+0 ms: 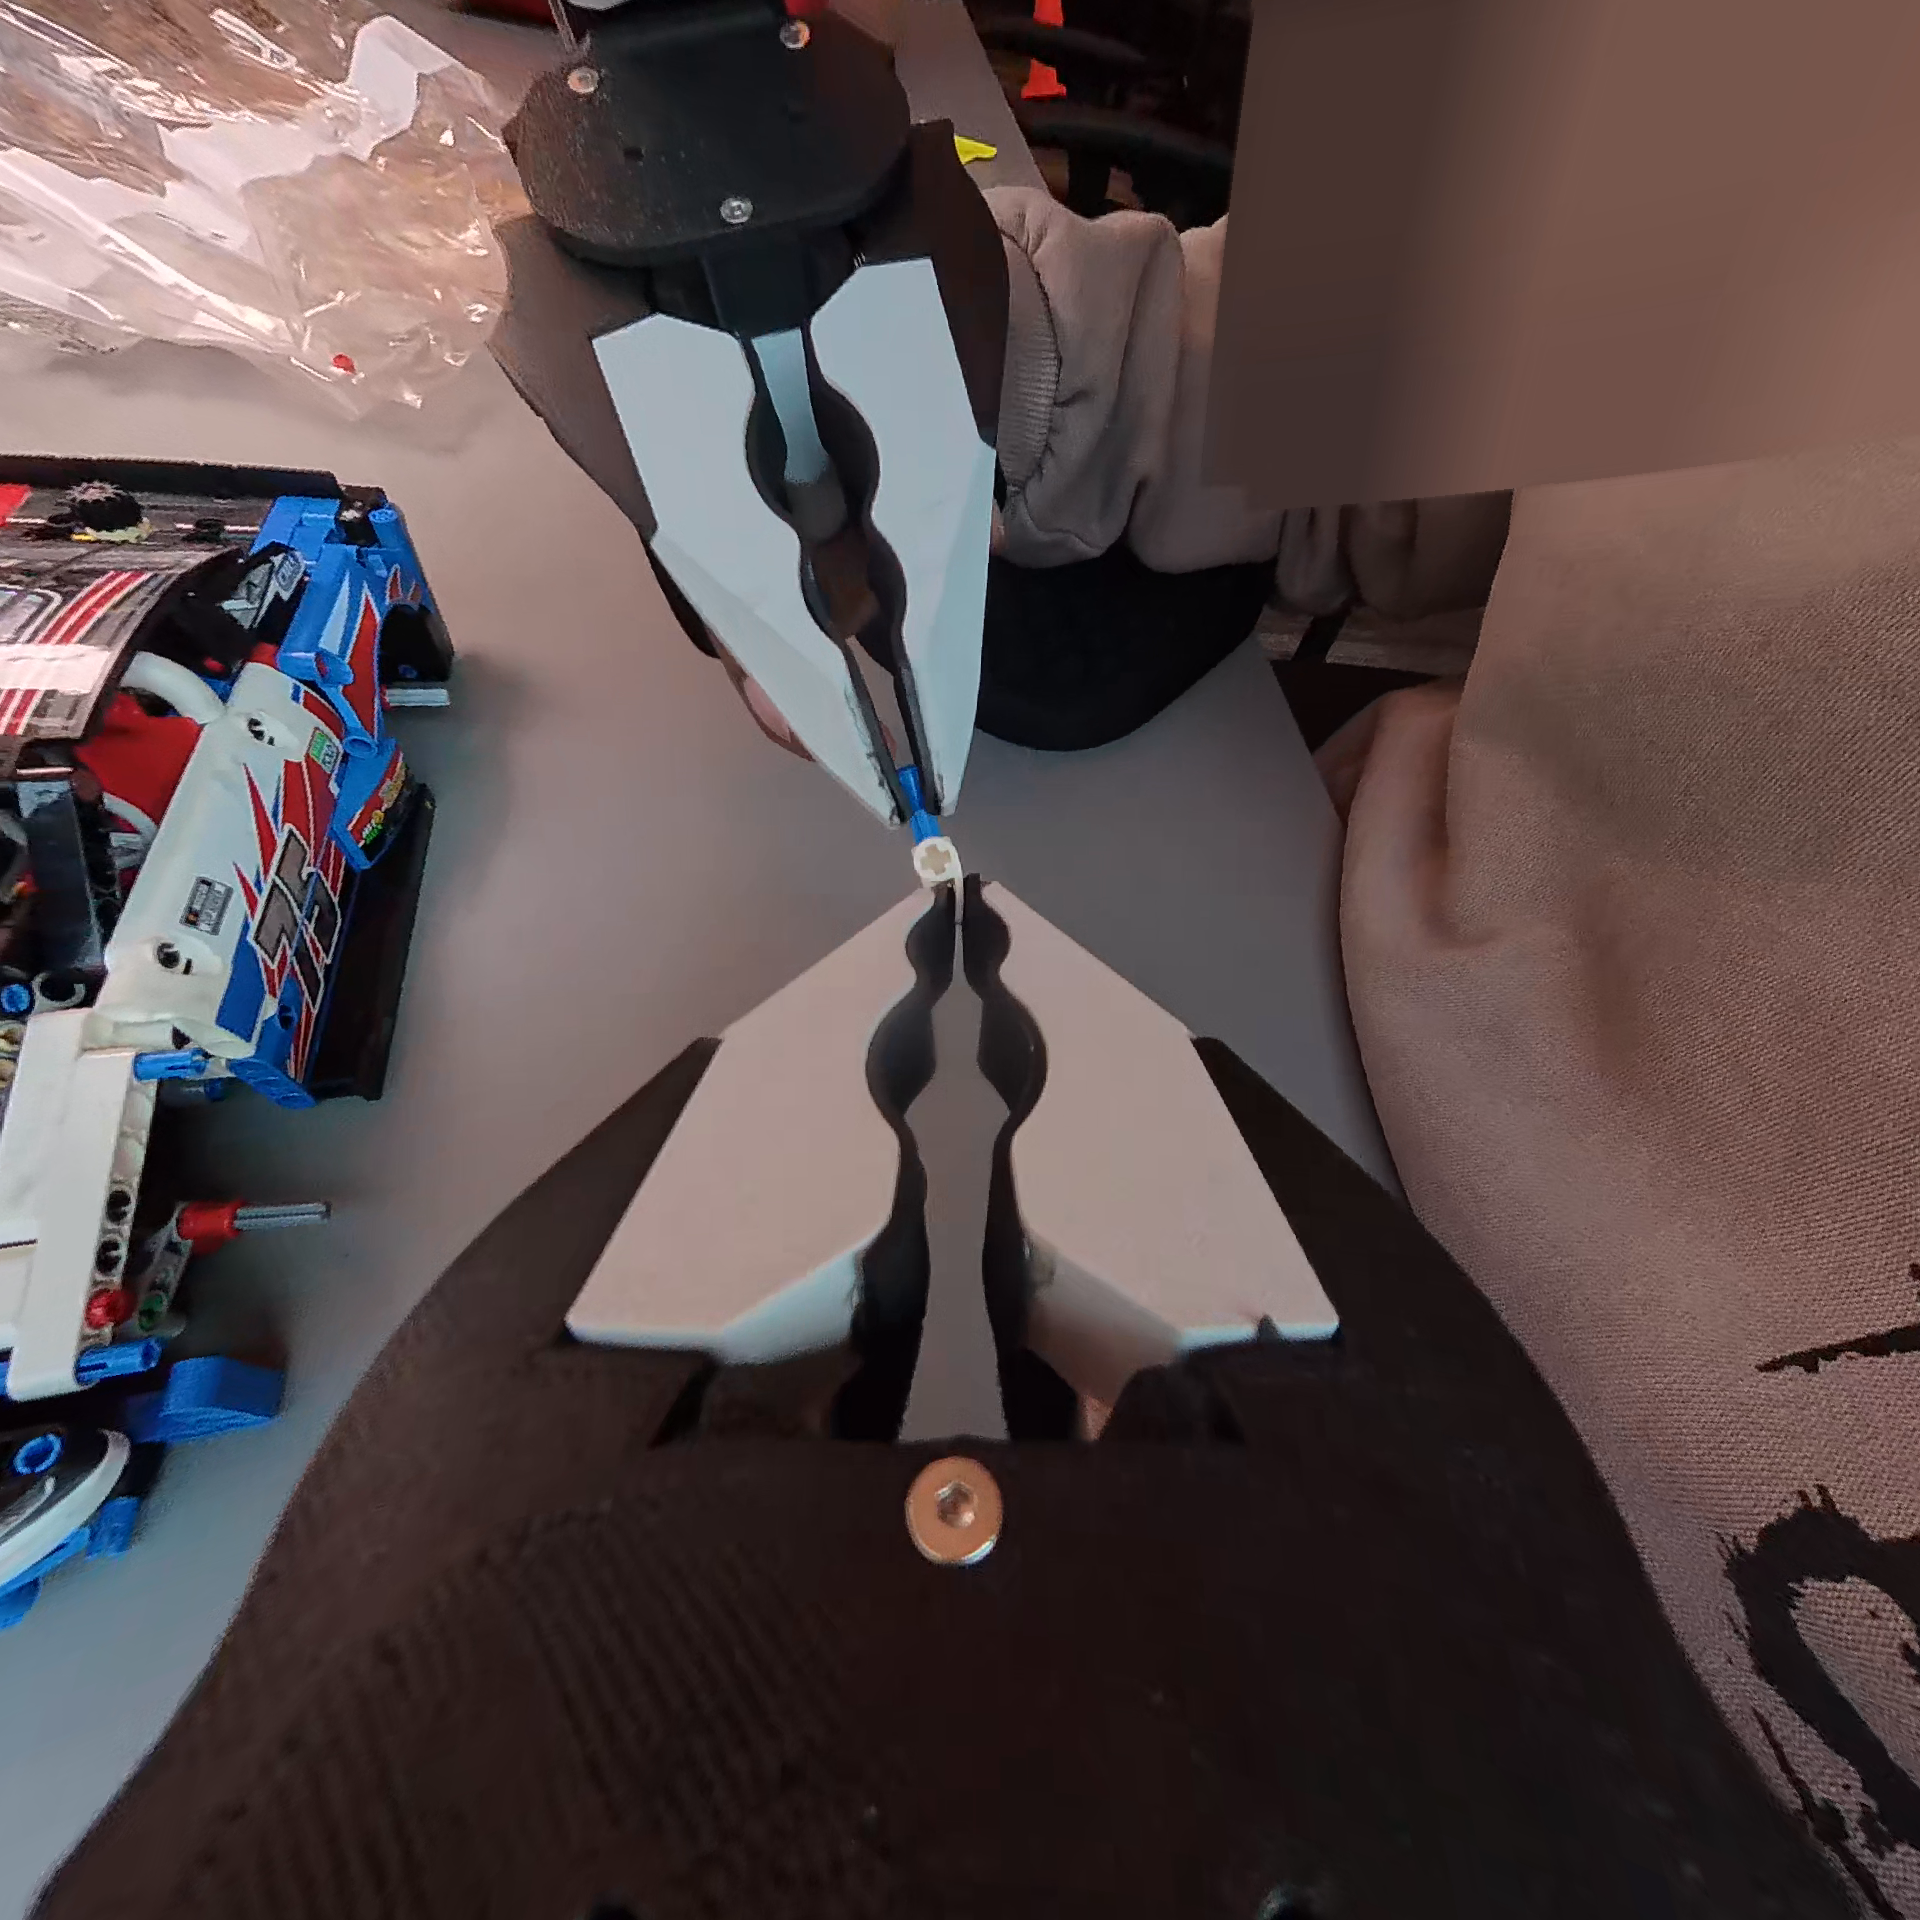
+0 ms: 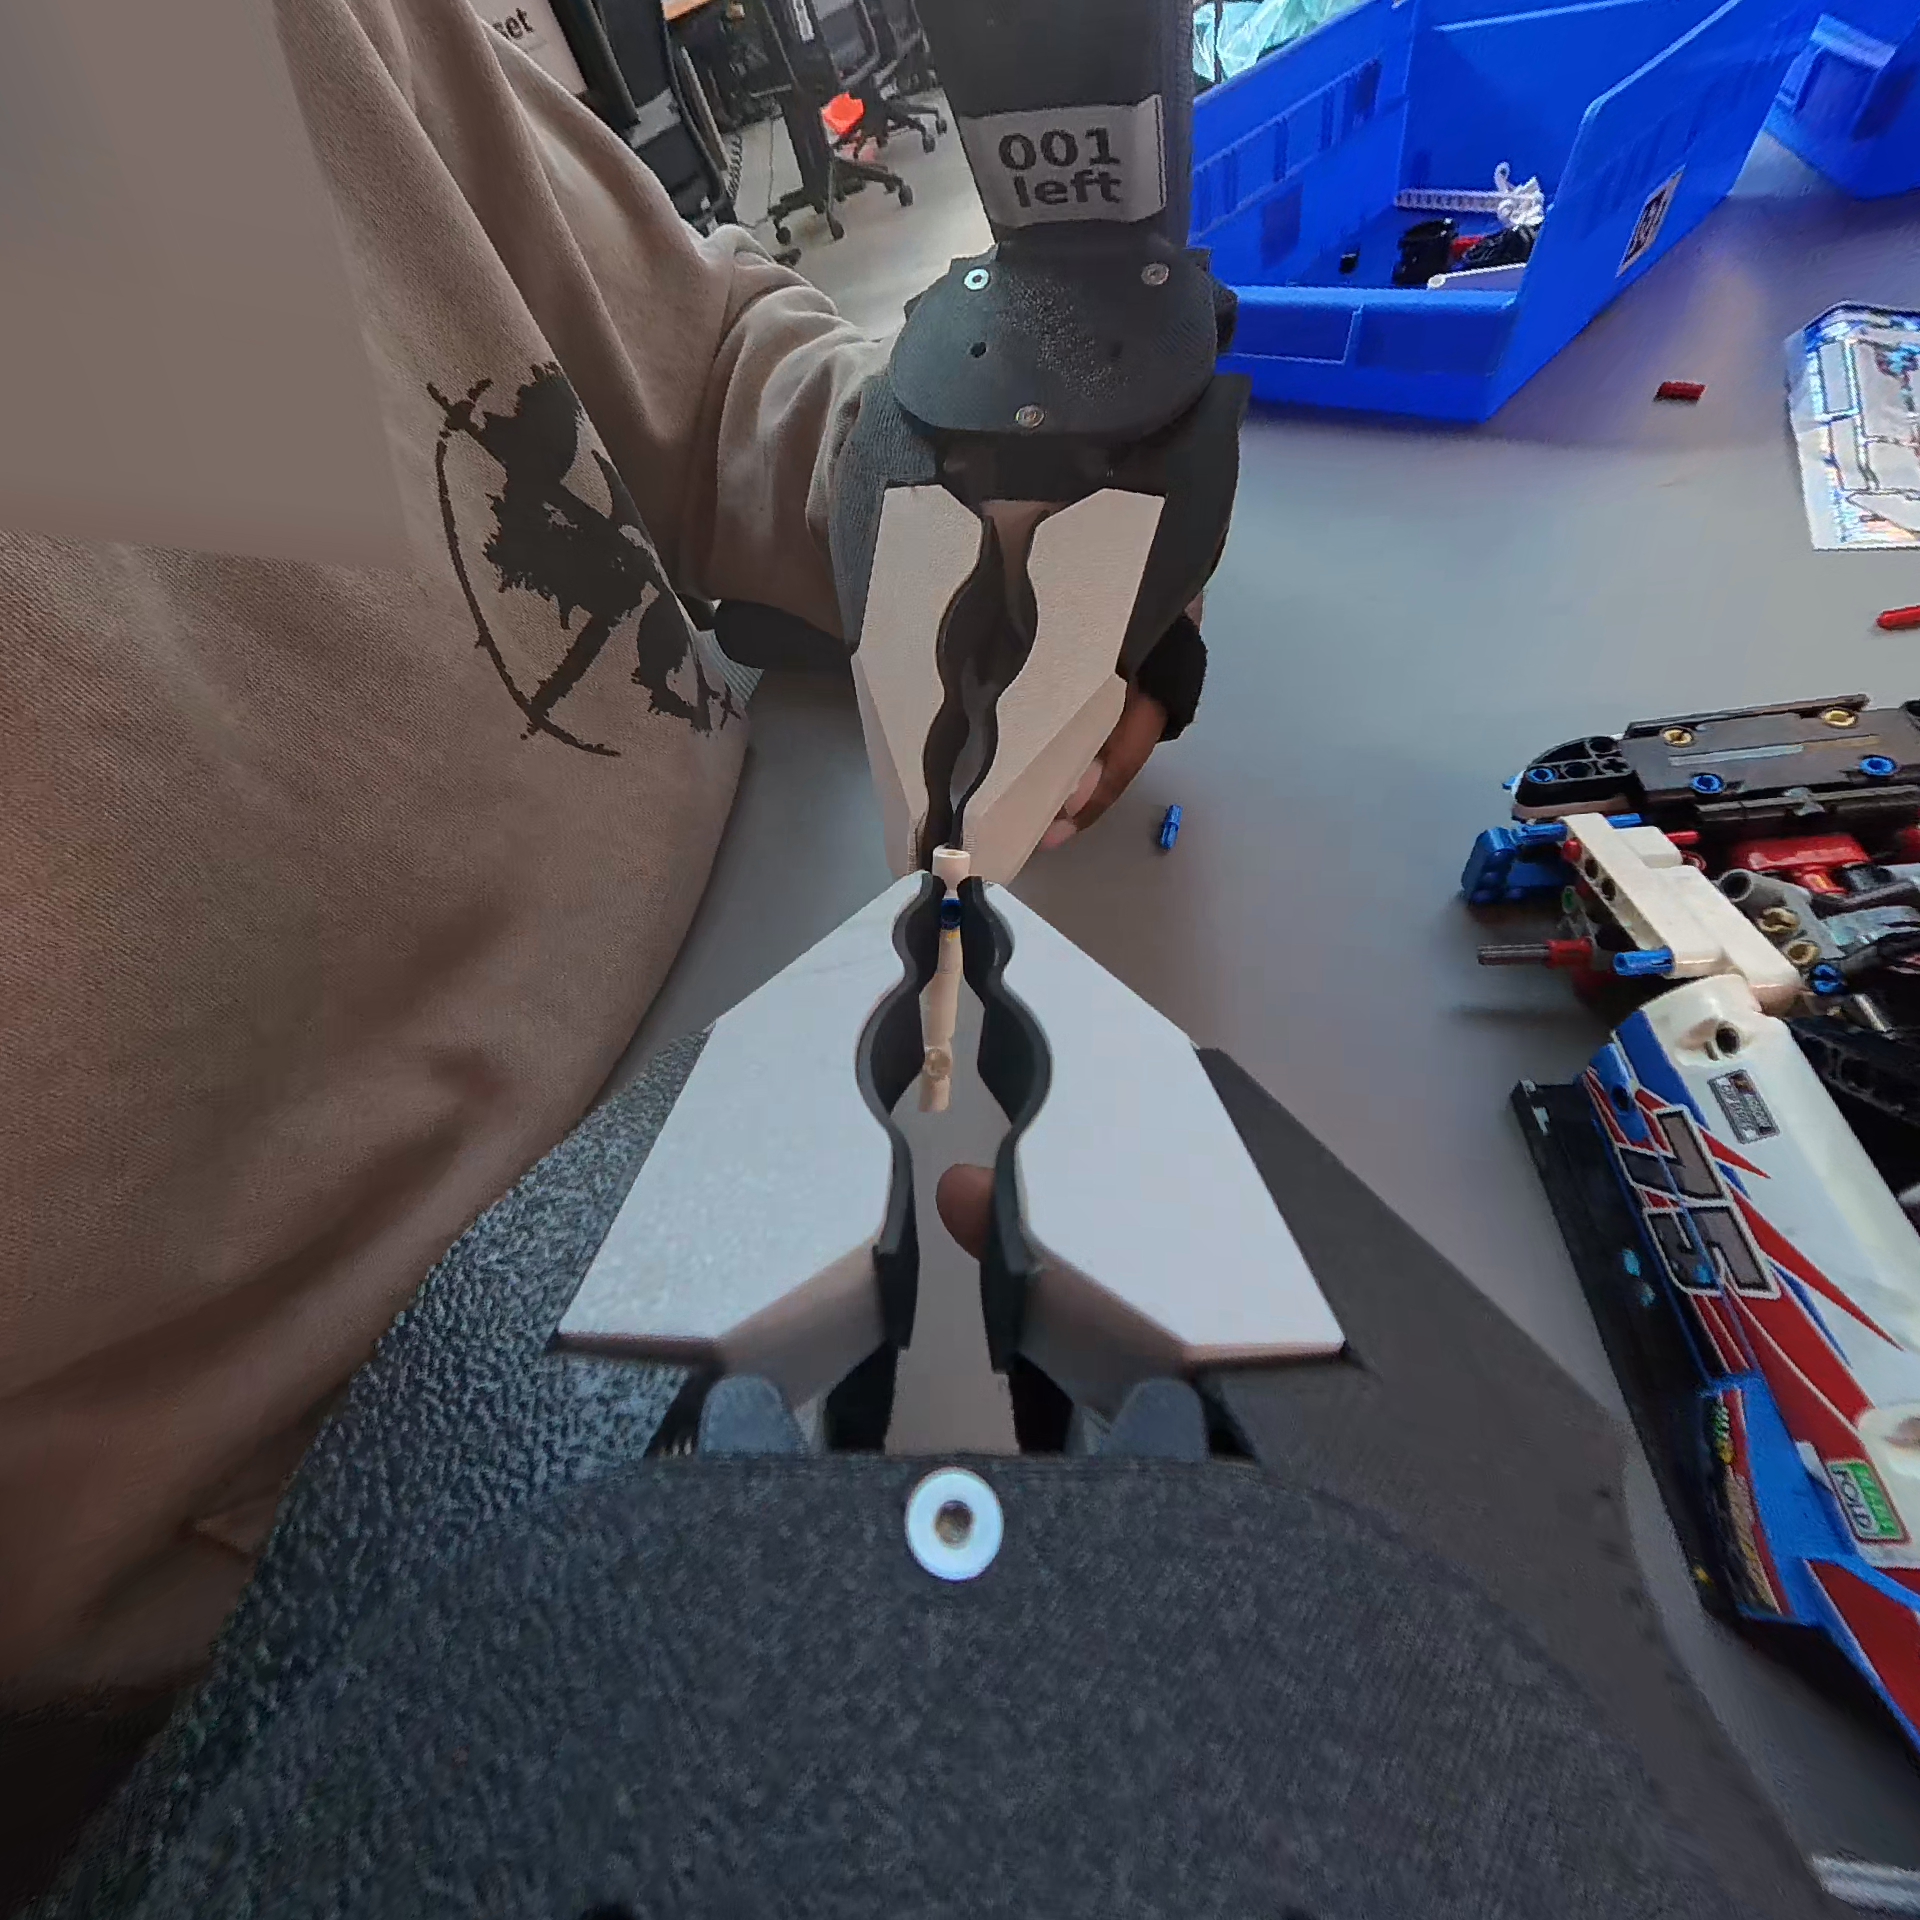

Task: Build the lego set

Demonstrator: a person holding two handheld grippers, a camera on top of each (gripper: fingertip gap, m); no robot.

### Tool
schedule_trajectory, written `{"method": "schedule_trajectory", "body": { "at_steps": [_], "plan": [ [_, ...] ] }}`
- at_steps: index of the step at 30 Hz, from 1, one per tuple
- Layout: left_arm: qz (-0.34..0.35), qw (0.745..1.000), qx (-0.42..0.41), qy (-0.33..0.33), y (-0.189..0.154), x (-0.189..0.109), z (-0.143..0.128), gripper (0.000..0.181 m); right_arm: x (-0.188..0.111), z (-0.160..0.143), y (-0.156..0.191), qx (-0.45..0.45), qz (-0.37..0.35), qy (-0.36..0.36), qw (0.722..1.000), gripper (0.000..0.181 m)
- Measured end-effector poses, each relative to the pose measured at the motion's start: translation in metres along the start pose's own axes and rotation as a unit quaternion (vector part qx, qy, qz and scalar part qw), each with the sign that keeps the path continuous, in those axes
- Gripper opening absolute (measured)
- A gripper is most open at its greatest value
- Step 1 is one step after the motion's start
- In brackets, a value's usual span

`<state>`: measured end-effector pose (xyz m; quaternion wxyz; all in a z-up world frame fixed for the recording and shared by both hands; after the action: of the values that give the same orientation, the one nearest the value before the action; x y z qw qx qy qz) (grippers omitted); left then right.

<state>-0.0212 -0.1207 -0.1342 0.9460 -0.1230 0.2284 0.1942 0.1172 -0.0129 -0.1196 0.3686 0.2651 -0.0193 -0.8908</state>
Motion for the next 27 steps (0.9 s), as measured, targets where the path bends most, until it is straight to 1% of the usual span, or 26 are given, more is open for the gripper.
{"method": "schedule_trajectory", "body": {
  "at_steps": [1,5,6,8,10,13,15,20,22,24,27],
  "plan": [
    [-0.006,1.000,-0.007,-0.007,0.0005,-0.0008,0.0003,0.000,-0.0010,0.0000,-0.0004,0.003,0.003,-0.008,1.000,0.002],
    [-0.020,0.999,-0.040,-0.024,0.0077,-0.0055,0.0023,0.000,-0.0041,-0.0011,-0.0064,0.028,0.009,-0.058,0.998,0.002],
    [-0.023,0.998,-0.047,-0.022,0.0091,-0.0063,0.0025,0.000,-0.0044,-0.0015,-0.0078,0.033,0.011,-0.061,0.998,0.003],
    [-0.015,0.999,-0.041,-0.014,0.0091,-0.0074,0.0015,0.000,-0.0040,-0.0026,-0.0088,0.028,0.009,-0.043,0.999,0.011],
    [-0.013,0.999,-0.039,-0.011,0.0083,-0.0080,0.0007,0.000,-0.0044,-0.0026,-0.0090,0.025,0.008,-0.037,0.999,0.013],
    [-0.011,0.999,-0.034,0.000,0.0070,-0.0075,0.0002,0.000,-0.0023,-0.0025,-0.0084,0.020,0.001,-0.025,0.999,0.011],
    [-0.010,0.999,-0.034,0.003,0.0070,-0.0073,-0.0002,0.000,0.0002,-0.0020,-0.0074,0.014,0.000,-0.017,1.000,0.004],
    [-0.013,0.999,-0.035,0.012,0.0064,-0.0075,-0.0008,0.000,0.0018,-0.0028,-0.0075,0.017,0.006,-0.013,1.000,0.004],
    [-0.013,0.999,-0.037,0.015,0.0071,-0.0075,-0.0020,0.000,0.0011,-0.0022,-0.0077,0.017,0.004,-0.015,1.000,0.008],
    [-0.014,0.999,-0.038,0.017,0.0076,-0.0073,-0.0023,0.000,0.0004,-0.0025,-0.0080,0.014,0.000,-0.010,1.000,0.002],
    [-0.016,0.999,-0.037,0.025,0.0075,-0.0060,-0.0030,0.000,0.0014,-0.0038,-0.0079,0.015,0.003,-0.004,1.000,0.002]
  ]
}}
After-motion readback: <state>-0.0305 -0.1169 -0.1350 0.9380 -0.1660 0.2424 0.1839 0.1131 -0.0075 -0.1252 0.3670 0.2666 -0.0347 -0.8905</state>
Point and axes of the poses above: each gripper's, where its closed fingertips meet, x out along the fingers, z out of its top, y = z × x across the jaws, the point moved 10 cm from there along -x, back along the fingers, and after that the axes turned 8 degrees about y, right-handed, at the moved point
